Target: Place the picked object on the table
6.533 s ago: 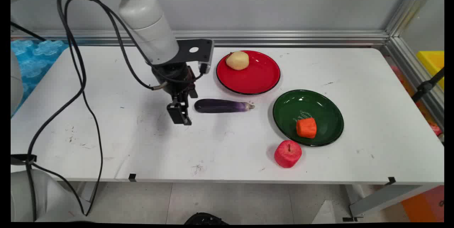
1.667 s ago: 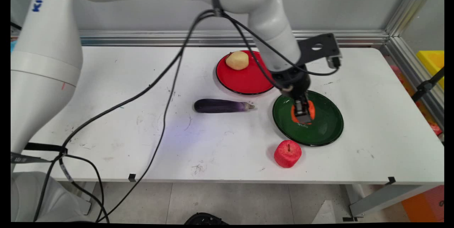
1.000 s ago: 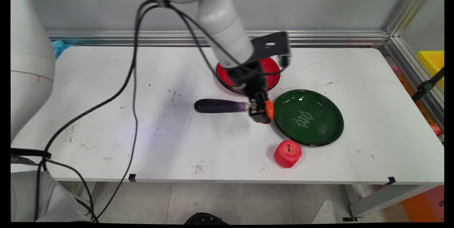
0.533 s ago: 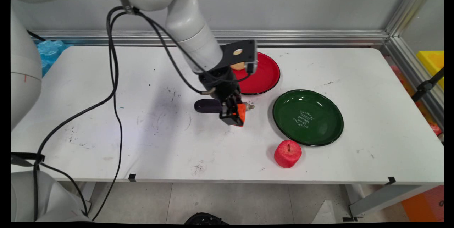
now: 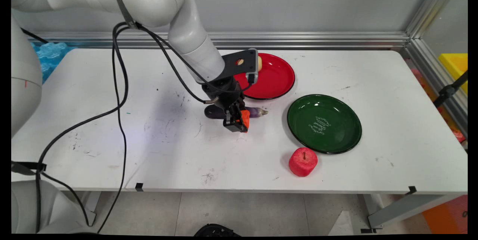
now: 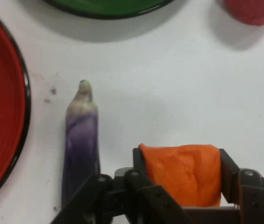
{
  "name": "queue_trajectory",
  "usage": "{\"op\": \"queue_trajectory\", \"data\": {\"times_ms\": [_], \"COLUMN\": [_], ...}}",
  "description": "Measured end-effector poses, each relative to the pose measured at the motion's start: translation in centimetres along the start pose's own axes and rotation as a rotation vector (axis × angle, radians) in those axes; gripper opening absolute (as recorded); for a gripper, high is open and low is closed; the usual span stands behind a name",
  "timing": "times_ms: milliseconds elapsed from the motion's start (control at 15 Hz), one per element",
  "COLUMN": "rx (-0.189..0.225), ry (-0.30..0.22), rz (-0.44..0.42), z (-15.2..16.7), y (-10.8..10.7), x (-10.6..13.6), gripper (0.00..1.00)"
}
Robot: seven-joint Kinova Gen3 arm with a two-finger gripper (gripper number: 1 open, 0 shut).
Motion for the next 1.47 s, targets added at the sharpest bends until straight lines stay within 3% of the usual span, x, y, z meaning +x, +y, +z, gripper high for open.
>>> {"op": "queue_trajectory", "data": {"times_ms": [1267,1333,1467], "rx": [0.012,0.013,0.015], "ry": [-0.006,-0.003,0.002], "rz": [-0.055,-0.058,-0.062], "z": [3.5,3.6,3.7], "y": [-0.6,-0.6,-0.7], "x": [-1.9,-1.9,-1.8], "gripper": [0.0,1.0,1.0]}}
